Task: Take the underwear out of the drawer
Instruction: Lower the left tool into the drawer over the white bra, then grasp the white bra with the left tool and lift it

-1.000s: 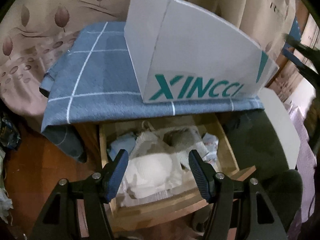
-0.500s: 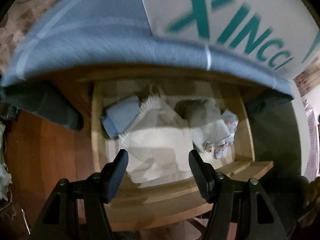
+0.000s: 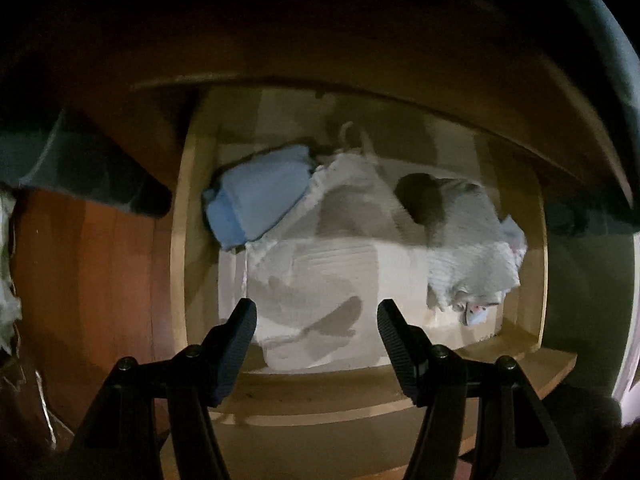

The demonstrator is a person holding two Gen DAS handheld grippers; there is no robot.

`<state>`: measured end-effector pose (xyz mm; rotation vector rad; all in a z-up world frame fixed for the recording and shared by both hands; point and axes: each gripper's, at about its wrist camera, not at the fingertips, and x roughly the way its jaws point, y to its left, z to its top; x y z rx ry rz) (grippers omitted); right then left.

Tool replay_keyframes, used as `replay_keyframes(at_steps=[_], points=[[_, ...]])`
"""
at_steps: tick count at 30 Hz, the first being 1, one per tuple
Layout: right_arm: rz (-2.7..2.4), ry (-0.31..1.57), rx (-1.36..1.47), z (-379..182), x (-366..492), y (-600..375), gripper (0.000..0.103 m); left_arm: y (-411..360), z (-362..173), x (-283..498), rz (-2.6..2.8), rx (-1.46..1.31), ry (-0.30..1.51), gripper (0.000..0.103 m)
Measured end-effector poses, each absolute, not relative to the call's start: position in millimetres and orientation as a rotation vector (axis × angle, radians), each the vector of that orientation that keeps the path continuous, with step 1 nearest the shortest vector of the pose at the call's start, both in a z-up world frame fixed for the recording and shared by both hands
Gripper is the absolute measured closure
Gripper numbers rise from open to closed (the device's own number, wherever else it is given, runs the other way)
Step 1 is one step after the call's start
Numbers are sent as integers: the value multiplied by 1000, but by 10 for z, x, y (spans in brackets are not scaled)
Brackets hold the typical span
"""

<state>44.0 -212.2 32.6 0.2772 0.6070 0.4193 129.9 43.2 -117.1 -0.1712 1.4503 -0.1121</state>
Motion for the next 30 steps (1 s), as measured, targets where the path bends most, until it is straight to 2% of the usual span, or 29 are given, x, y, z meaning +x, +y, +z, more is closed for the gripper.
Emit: replay_keyframes(at_steps=[11, 14, 20, 26, 28, 30], points=[[473, 609, 336, 323, 440, -2175, 29, 541, -1490, 1340, -51, -320, 1522, 38], [488, 609, 354, 324, 441, -2189, 28, 589, -1560, 1348, -18, -357, 1533, 31], [506, 614, 365, 319, 445, -2174, 25, 581, -1631, 1382, -17, -417, 1519, 26], [512, 624, 371, 306, 455, -2171, 24, 512, -1740, 1355, -102, -511, 1559, 26], [508, 628, 374, 299, 464, -2174, 21, 416, -1723, 1331, -149, -431, 1555, 27], [508, 627, 378, 298, 469, -2174, 21, 319, -1673, 1299, -188, -358, 1548, 43]])
